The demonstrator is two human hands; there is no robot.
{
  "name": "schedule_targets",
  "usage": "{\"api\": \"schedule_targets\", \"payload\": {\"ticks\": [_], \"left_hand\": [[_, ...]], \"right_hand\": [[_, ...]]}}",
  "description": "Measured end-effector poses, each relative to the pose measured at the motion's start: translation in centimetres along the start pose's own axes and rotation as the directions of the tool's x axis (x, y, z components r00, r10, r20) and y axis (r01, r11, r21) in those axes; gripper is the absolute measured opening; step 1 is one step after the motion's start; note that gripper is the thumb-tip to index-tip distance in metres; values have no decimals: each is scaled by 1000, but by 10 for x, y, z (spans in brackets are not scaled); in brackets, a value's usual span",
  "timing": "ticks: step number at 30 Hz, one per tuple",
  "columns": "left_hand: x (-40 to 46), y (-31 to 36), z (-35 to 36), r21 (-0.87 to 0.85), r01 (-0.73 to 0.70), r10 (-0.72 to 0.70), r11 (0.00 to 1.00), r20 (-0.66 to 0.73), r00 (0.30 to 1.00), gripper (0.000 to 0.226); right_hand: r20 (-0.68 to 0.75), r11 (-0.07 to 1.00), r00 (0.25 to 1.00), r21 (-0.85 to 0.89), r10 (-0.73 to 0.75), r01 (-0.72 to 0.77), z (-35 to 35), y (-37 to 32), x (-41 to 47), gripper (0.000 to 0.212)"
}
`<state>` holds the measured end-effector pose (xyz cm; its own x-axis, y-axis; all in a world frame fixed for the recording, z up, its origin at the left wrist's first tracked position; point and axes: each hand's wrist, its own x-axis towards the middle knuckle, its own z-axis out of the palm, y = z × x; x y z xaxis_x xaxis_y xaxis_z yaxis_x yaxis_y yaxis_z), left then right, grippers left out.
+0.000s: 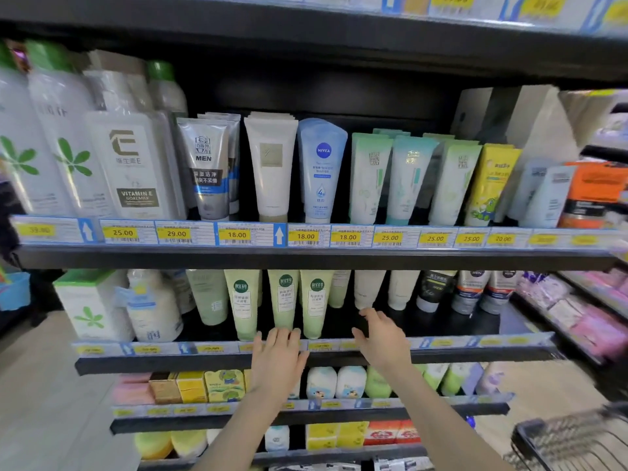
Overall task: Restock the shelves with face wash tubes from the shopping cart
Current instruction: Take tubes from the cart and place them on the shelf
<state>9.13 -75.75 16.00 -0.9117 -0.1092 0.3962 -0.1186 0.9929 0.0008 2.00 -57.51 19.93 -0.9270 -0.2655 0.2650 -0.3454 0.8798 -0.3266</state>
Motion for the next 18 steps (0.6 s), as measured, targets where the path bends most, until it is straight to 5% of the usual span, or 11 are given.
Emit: {"api": "schedule_targets", "payload": {"ticks": [6,10,18], "left_hand": [[17,58,-19,-49,-171,168,984,-56,984,43],[20,127,-38,-78,-278,281,957,28,959,37],[-2,283,-59,-134,-465,480,875,126,868,38]], "right_hand": [[-107,967,993,-246,42,-67,-32,55,-26,33],[-88,934,986,-320,139,-160,-67,102,-57,39],[-124,874,935,-331,333,-355,-136,219,-147,36]]}}
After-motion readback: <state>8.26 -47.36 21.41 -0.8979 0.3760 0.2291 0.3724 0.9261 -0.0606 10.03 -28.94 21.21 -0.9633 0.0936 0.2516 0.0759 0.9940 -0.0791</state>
